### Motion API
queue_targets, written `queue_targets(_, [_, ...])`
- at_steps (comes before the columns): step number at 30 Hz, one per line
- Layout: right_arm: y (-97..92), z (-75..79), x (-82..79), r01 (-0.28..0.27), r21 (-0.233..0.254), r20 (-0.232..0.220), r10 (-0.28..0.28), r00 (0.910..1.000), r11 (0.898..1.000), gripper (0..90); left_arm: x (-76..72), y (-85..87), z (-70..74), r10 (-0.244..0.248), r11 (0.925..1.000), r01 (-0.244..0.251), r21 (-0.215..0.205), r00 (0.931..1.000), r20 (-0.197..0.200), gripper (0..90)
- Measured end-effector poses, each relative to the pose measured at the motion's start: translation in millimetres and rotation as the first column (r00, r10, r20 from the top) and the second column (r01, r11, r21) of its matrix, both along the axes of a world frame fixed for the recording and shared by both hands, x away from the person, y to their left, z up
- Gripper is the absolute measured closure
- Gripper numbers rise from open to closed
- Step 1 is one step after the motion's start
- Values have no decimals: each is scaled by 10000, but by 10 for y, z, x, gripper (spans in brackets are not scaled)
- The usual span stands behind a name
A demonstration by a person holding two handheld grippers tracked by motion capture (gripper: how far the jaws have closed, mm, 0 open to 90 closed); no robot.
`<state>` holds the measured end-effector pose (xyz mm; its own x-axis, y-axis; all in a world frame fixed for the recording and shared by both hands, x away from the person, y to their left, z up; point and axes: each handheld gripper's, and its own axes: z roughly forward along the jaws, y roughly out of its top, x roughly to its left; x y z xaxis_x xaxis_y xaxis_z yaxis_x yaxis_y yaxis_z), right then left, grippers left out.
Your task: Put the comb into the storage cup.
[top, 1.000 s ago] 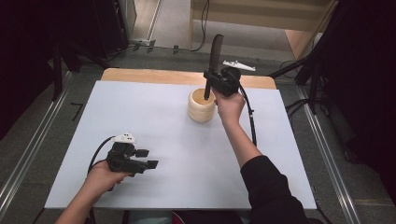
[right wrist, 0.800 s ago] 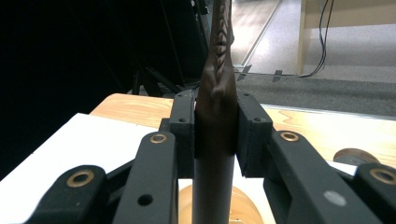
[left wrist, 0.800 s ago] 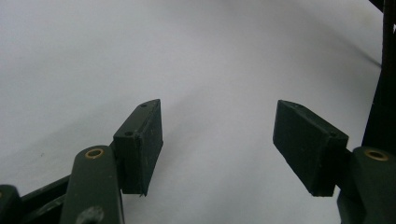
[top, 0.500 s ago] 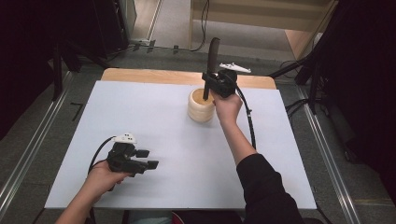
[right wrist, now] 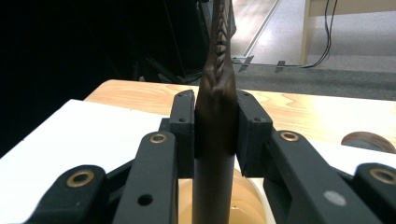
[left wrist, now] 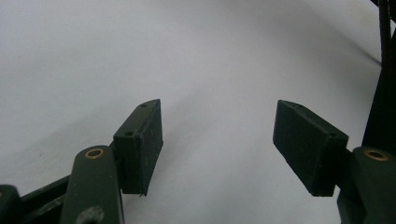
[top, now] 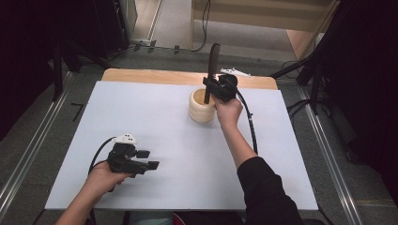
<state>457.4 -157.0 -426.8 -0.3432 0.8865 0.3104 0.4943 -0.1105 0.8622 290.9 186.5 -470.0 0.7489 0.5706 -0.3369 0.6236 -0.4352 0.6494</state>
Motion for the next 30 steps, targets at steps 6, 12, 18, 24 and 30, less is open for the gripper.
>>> queue_targets(6, [-2, -52, -14, -57, -10, -68, 57, 10000, 10000, 700, 0, 3, 2, 4, 10000, -4, 13, 10000, -3, 341])
queue_targets(12, [-1, -82, -26, -60, -23, -41, 60, 10000, 10000, 700, 1, 2, -1, -9, 10000, 9, 11, 10000, -4, 341])
queue_targets(18, [-18, -140, -42, -50, -46, -161, 49, 9999, 10000, 700, 1, 1, -1, -16, 10000, 16, 43, 10000, -8, 341])
queue_targets(24, [-25, -157, -45, -136, -130, -130, 134, 9998, 9998, 699, 1, 0, -2, -24, 10000, 24, 54, 10000, -4, 341])
queue_targets(30, [-24, -180, -52, -164, -148, -180, 162, 9997, 9998, 697, 1, 0, -3, -24, 10000, 24, 52, 10000, -8, 341])
